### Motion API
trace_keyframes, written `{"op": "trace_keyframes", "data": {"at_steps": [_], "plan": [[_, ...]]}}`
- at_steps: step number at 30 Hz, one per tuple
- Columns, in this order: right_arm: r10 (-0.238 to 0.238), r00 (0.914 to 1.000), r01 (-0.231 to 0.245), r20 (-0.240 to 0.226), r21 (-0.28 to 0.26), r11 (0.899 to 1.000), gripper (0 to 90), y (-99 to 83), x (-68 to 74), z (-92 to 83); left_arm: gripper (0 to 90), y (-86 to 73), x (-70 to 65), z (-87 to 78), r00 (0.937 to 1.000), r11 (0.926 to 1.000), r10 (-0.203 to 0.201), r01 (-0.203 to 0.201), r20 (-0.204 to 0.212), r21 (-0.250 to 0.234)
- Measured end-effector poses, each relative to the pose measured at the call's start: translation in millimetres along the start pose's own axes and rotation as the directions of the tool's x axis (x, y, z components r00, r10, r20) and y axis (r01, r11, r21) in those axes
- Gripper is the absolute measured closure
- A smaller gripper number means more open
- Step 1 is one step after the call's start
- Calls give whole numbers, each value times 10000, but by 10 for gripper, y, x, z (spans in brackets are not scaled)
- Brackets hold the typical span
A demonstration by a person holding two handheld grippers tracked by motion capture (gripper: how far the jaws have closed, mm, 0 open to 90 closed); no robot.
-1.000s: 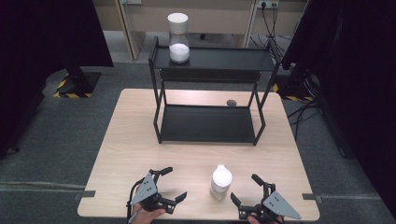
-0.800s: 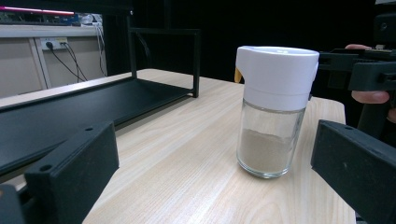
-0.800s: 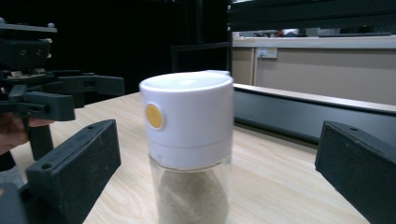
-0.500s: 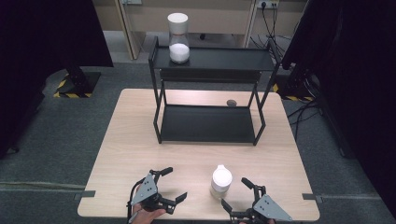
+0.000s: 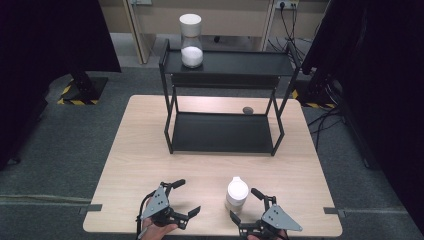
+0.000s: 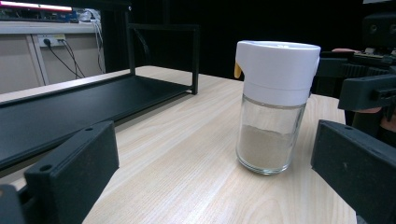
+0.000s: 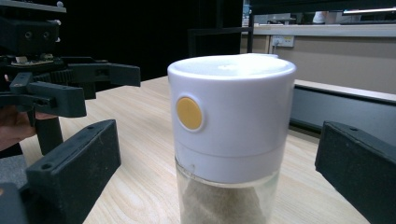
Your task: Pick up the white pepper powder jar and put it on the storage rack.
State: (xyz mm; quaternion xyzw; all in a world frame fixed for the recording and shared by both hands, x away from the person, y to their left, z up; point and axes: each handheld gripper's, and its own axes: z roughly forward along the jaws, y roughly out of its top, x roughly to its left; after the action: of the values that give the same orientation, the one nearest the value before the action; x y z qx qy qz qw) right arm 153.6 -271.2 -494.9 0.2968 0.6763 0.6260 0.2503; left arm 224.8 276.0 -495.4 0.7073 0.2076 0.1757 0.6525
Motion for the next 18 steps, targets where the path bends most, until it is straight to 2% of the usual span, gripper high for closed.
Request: {"op": "trace_keyframes", "data": {"at_steps": [9, 18], "plan": [[-30, 10000, 30, 69, 71, 10000, 26, 2, 3, 72, 1, -2, -1, 1, 10000, 10000, -2, 2, 20, -1], [-123, 9996, 112, 242, 446, 9989, 81, 40, 12, 203, 2, -3, 3, -2, 10000, 10000, -41, 41, 15, 1]]}}
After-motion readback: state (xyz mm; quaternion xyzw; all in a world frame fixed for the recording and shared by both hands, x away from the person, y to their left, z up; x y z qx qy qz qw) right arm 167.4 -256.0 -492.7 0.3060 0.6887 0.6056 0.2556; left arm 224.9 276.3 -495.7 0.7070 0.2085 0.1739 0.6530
